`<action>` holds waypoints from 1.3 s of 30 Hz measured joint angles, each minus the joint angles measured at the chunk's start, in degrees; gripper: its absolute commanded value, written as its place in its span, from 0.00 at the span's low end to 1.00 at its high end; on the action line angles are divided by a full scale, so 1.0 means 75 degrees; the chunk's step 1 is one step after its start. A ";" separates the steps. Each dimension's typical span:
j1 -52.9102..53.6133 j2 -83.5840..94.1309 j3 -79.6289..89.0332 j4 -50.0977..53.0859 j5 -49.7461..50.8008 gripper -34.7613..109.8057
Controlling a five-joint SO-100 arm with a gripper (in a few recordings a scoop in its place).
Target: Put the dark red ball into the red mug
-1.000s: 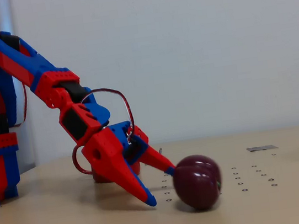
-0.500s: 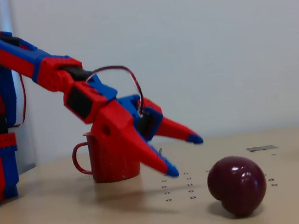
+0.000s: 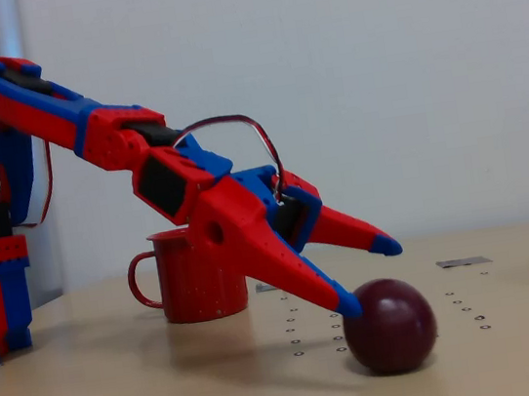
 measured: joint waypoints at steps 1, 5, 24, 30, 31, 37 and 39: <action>-0.0012 -0.0012 -0.0023 0.0000 -0.0035 0.56; 0.0012 -0.0234 -0.0316 0.0000 -0.0059 0.55; 0.0000 -0.1160 -0.1066 0.0000 -0.0105 0.55; -0.0211 -0.1359 -0.1207 0.0129 -0.0094 0.55; -0.0293 -0.1395 -0.1207 0.0129 -0.0082 0.55; -0.0563 -0.1430 -0.1207 0.0223 0.0129 0.54; -0.0563 -0.1430 -0.1207 0.0223 0.0129 0.54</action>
